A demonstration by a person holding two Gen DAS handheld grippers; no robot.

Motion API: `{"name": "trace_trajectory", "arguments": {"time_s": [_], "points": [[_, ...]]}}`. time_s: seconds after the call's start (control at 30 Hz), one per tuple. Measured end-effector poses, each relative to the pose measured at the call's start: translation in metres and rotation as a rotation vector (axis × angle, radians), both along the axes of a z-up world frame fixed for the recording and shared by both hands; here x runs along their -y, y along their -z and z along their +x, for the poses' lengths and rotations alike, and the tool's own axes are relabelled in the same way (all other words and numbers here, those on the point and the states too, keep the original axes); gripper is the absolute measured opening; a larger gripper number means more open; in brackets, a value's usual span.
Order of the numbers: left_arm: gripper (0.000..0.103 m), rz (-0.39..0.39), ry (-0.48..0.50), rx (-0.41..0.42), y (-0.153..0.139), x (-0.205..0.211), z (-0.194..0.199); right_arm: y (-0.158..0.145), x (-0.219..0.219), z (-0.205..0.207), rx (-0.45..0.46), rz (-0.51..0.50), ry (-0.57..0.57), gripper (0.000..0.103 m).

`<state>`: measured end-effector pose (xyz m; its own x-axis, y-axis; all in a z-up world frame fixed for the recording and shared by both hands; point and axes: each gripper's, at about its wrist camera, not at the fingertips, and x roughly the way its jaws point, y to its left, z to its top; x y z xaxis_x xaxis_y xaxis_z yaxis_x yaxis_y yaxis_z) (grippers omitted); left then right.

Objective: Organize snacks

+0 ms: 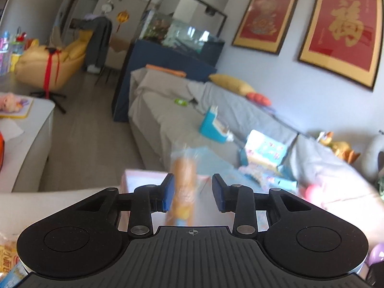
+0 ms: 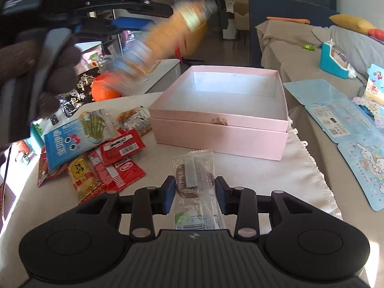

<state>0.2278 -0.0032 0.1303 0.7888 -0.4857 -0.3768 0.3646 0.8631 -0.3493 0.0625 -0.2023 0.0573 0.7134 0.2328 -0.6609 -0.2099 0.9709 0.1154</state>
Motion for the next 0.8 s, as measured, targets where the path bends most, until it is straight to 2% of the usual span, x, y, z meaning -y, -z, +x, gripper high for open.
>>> {"name": "trace_trajectory", "arguments": {"time_s": [0.17, 0.33, 0.4, 0.43, 0.5, 0.57, 0.6, 0.67, 0.8], "points": [[0.038, 0.070, 0.021, -0.036, 0.034, -0.016, -0.048, -0.008, 0.014, 0.004, 0.019, 0.029, 0.034, 0.036], [0.038, 0.129, 0.020, -0.124, 0.070, -0.036, -0.102, -0.040, 0.005, 0.042, 0.154, -0.005, 0.057, 0.036], [0.038, 0.150, 0.010, -0.153, 0.079, -0.043, -0.117, -0.052, 0.002, 0.070, 0.212, -0.004, 0.079, 0.041], [0.038, 0.161, 0.007, -0.164, 0.082, -0.047, -0.123, -0.057, 0.000, 0.085, 0.223, -0.009, 0.090, 0.047], [0.038, 0.176, -0.008, -0.179, 0.086, -0.057, -0.136, -0.059, -0.006, 0.107, 0.216, -0.038, 0.111, 0.050], [0.038, 0.174, -0.029, -0.201, 0.092, -0.067, -0.146, -0.056, -0.014, 0.114, 0.185, -0.023, 0.089, 0.051], [0.038, 0.169, -0.037, -0.218, 0.096, -0.072, -0.150, -0.053, -0.017, 0.112, 0.164, 0.007, 0.063, 0.053], [0.038, 0.157, -0.057, -0.257, 0.102, -0.080, -0.156, -0.043, -0.028, 0.102, 0.118, 0.053, 0.008, 0.064], [0.038, 0.127, -0.064, -0.294, 0.110, -0.087, -0.165, -0.012, -0.062, 0.076, 0.032, 0.045, -0.100, 0.071]]}}
